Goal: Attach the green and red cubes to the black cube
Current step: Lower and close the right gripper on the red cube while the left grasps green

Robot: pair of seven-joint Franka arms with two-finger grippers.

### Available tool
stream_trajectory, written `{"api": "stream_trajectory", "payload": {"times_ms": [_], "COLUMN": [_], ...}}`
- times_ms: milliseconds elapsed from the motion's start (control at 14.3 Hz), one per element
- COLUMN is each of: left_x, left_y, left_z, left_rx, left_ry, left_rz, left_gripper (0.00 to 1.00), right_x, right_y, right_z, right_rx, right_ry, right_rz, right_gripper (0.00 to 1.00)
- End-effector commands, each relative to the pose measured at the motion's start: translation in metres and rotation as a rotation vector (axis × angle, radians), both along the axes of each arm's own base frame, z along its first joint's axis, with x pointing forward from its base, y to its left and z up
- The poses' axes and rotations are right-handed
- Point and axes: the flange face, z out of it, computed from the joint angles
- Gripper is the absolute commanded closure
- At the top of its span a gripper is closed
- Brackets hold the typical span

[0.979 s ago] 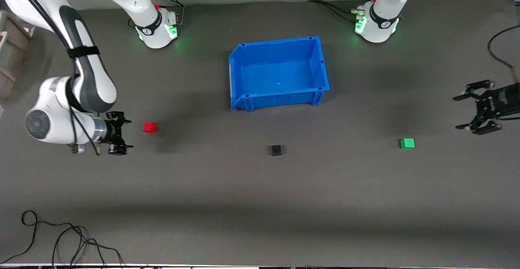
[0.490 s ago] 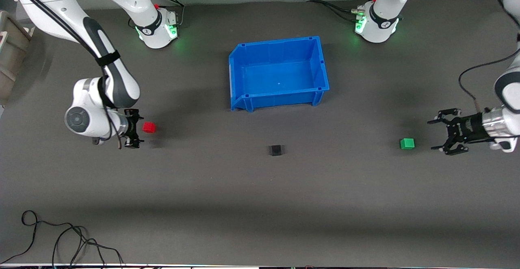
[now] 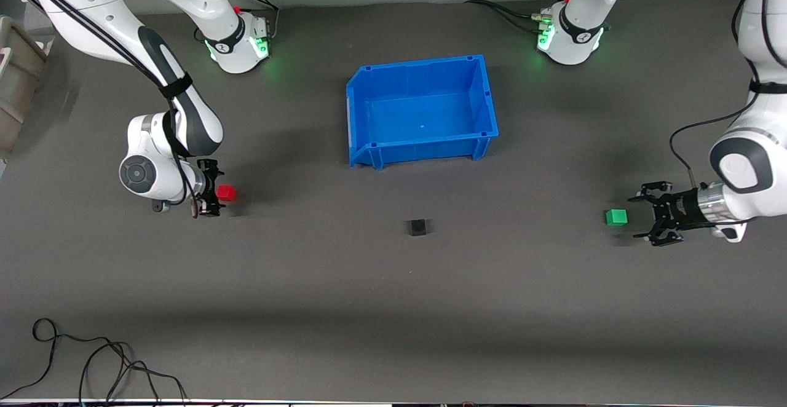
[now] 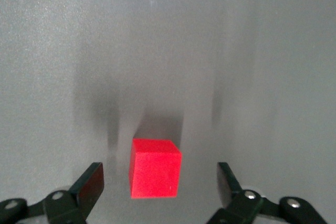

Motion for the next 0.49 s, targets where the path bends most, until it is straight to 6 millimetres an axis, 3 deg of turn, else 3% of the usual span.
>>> {"api": "stream_trajectory", "payload": {"times_ms": [0, 210, 280, 350, 420], "left_x": [0.000, -0.002, -0.003, -0.004, -0.005], "left_y": [0.001, 0.000, 0.000, 0.002, 0.003], "left_z": [-0.013, -0.021, -0.023, -0.024, -0.024], "left_rx": [-0.009, -0.009, -0.011, -0.014, -0.017], "left_ry": [-0.028, -0.022, -0.022, -0.020, -0.019], "left_rz": [-0.043, -0.053, -0.060, -0.061, -0.063], "left_gripper": [0.00, 0.00, 0.03, 0.14, 0.33], "right_x": [-0.002, -0.002, -0.002, -0.002, -0.001], "right_y": [0.001, 0.001, 0.001, 0.001, 0.000], "right_z": [-0.017, -0.020, -0.020, -0.020, -0.019], "right_rx": [-0.022, -0.021, -0.021, -0.022, -0.023], "right_ry": [-0.011, -0.006, -0.008, -0.006, -0.007], "right_rz": [-0.003, -0.003, 0.000, 0.005, 0.011], "right_gripper": [0.06, 0.21, 0.22, 0.22, 0.20]}}
